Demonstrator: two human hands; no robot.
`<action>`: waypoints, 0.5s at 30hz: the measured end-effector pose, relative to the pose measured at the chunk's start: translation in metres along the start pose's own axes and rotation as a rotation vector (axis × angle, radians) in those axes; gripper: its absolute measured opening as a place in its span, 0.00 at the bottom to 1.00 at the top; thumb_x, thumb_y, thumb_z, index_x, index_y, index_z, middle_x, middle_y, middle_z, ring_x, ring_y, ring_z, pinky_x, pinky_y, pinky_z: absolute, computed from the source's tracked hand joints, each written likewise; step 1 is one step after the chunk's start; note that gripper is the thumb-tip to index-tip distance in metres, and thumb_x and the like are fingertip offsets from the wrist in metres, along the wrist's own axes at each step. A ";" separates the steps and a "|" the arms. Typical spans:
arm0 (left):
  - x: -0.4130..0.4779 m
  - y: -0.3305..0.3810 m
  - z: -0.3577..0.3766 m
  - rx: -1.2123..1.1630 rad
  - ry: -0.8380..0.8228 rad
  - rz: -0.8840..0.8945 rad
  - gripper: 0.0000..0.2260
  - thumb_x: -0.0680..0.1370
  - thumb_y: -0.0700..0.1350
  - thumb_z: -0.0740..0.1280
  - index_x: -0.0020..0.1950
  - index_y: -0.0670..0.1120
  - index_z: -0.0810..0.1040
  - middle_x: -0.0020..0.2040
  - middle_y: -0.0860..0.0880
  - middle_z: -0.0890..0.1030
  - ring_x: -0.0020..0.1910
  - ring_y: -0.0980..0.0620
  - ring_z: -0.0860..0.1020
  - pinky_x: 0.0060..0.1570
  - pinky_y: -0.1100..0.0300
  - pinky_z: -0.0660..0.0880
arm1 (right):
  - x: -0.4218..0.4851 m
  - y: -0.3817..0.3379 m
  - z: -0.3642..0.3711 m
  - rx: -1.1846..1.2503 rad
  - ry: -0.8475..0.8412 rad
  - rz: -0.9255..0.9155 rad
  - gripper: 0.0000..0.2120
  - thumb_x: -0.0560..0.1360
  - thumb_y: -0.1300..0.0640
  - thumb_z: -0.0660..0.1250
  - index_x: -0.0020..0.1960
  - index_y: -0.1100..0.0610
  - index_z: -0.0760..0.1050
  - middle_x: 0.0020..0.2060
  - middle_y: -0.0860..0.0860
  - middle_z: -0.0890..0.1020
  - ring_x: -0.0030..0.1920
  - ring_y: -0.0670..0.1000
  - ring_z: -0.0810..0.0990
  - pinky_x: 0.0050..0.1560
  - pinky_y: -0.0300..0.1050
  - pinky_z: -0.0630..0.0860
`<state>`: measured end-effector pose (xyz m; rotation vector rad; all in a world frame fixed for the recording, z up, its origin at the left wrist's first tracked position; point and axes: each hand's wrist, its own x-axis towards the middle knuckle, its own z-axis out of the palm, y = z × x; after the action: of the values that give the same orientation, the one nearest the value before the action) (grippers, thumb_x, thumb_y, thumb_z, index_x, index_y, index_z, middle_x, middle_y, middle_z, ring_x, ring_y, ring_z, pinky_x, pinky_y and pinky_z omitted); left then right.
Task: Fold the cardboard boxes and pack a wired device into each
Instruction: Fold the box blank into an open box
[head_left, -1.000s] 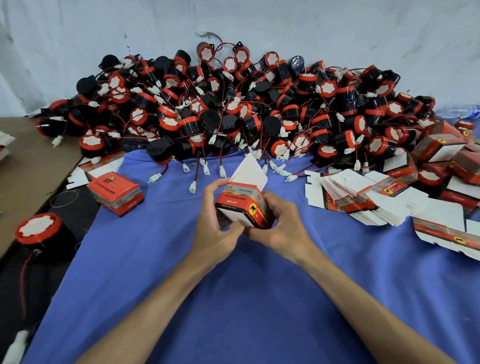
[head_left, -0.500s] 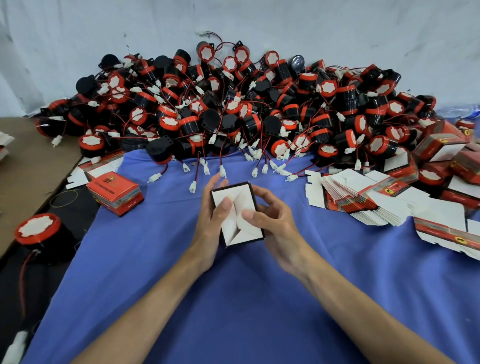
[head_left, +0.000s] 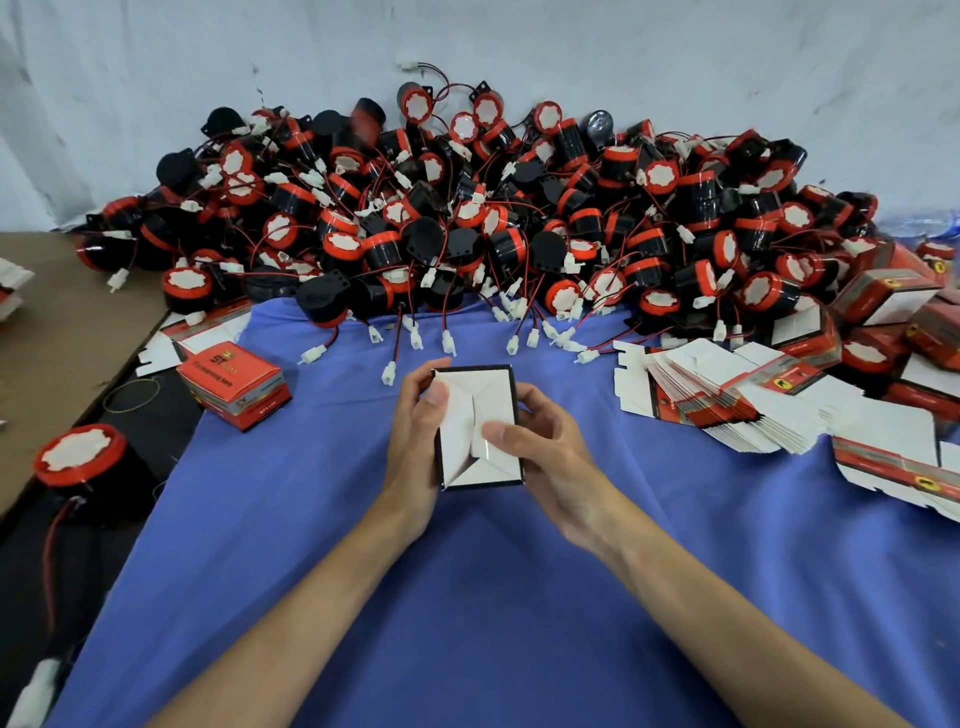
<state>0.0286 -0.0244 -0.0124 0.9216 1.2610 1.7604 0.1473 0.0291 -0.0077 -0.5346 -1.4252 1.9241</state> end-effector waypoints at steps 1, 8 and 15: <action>0.000 0.000 -0.001 -0.011 0.006 -0.006 0.41 0.61 0.66 0.63 0.67 0.41 0.67 0.57 0.36 0.76 0.51 0.43 0.76 0.51 0.47 0.73 | 0.000 0.000 0.001 -0.022 0.003 -0.011 0.23 0.63 0.58 0.74 0.56 0.56 0.73 0.43 0.49 0.85 0.43 0.51 0.83 0.44 0.45 0.78; -0.002 0.000 -0.001 0.023 -0.014 0.023 0.43 0.65 0.66 0.60 0.68 0.35 0.65 0.57 0.27 0.73 0.50 0.40 0.74 0.50 0.40 0.73 | -0.003 0.000 -0.002 -0.088 -0.072 -0.060 0.30 0.58 0.58 0.75 0.59 0.54 0.70 0.43 0.52 0.82 0.45 0.51 0.80 0.44 0.44 0.78; -0.003 -0.001 0.001 0.003 0.003 0.022 0.38 0.63 0.64 0.62 0.65 0.41 0.67 0.53 0.36 0.75 0.49 0.42 0.75 0.46 0.48 0.72 | -0.006 0.002 0.006 -0.182 0.029 -0.130 0.23 0.65 0.62 0.68 0.57 0.51 0.68 0.40 0.53 0.82 0.41 0.51 0.80 0.42 0.46 0.78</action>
<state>0.0307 -0.0260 -0.0137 0.9386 1.2605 1.7782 0.1466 0.0205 -0.0080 -0.5376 -1.5865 1.6891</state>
